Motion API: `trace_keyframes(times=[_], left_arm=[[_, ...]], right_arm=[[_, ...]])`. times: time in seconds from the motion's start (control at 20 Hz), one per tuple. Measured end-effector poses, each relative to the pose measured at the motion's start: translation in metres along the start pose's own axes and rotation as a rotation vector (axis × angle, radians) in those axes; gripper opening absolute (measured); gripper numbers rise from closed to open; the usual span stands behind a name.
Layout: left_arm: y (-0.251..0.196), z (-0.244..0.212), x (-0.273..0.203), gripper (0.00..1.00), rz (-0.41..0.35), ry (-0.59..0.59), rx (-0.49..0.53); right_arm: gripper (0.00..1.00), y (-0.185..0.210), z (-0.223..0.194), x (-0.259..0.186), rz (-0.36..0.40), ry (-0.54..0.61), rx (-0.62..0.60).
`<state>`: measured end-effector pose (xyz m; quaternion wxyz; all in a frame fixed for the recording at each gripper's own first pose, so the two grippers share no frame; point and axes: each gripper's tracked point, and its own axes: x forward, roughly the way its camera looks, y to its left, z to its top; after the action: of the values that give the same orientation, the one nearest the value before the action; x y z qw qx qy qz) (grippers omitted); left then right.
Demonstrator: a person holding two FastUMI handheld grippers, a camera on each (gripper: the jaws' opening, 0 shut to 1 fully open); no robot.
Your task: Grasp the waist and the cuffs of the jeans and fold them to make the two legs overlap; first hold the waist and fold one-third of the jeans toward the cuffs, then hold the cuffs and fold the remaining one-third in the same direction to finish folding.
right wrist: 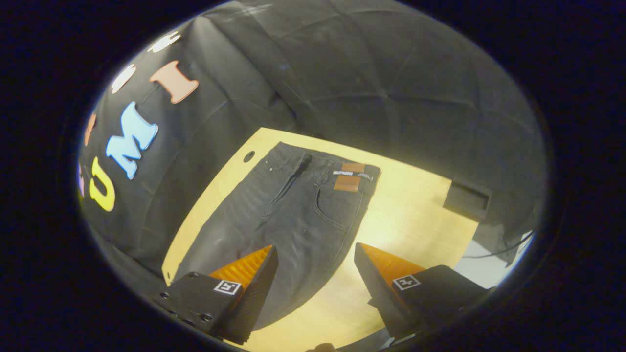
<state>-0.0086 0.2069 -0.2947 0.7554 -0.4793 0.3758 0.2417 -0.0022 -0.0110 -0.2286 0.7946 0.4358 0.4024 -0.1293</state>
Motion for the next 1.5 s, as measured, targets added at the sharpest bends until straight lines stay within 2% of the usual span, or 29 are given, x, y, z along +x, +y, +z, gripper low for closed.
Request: trace_keyframes(times=[0.15, 0.4, 0.55, 0.65, 0.7, 1.0, 1.1, 1.15, 1.2, 1.25, 1.3, 1.35, 1.4, 1.5], left_arm=[[0.017, 0.000, 0.015, 0.98, 0.017, 0.028, -0.081], [0.020, -0.002, 0.037, 0.98, 0.023, 0.047, -0.147], [0.010, 0.000, 0.041, 0.96, 0.001, 0.043, -0.140], [0.004, 0.000, 0.045, 0.99, -0.017, 0.047, -0.133], [0.002, 0.000, 0.047, 0.96, -0.024, 0.048, -0.130], [-0.011, -0.004, 0.051, 0.95, -0.068, 0.053, -0.149], [-0.010, -0.005, 0.055, 0.96, -0.068, 0.057, -0.159], [-0.007, -0.006, 0.057, 0.92, -0.067, 0.060, -0.173], [-0.006, -0.007, 0.058, 0.82, -0.067, 0.062, -0.187], [-0.004, -0.006, 0.061, 0.77, -0.065, 0.063, -0.199], [-0.004, -0.007, 0.063, 0.68, -0.067, 0.067, -0.206], [-0.003, -0.008, 0.063, 0.64, -0.063, 0.069, -0.208], [-0.004, -0.010, 0.065, 0.58, -0.062, 0.079, -0.210], [-0.003, -0.017, 0.064, 0.49, -0.053, 0.100, -0.185]], right_arm=[[0.96, -0.014, -0.005, 0.013, -0.009, 0.048, 0.094], [0.96, -0.036, 0.003, 0.031, -0.047, 0.059, 0.186], [0.96, -0.048, 0.004, 0.044, -0.070, 0.076, 0.220], [0.96, -0.043, 0.003, 0.050, -0.052, 0.096, 0.236], [0.96, -0.039, 0.004, 0.052, -0.039, 0.092, 0.242], [0.97, -0.005, 0.002, 0.073, 0.011, 0.131, 0.212], [0.95, 0.002, 0.000, 0.081, -0.005, 0.126, 0.167], [0.95, 0.002, -0.003, 0.084, -0.029, 0.133, 0.131], [0.86, 0.001, -0.004, 0.087, -0.052, 0.131, 0.099], [0.81, 0.002, -0.004, 0.090, -0.071, 0.137, 0.073], [0.72, 0.002, -0.005, 0.091, -0.086, 0.139, 0.049], [0.63, 0.002, -0.004, 0.092, -0.103, 0.141, 0.027], [0.72, -0.001, -0.005, 0.094, -0.121, 0.143, 0.010], [0.42, -0.004, -0.005, 0.095, -0.136, 0.145, -0.001]])
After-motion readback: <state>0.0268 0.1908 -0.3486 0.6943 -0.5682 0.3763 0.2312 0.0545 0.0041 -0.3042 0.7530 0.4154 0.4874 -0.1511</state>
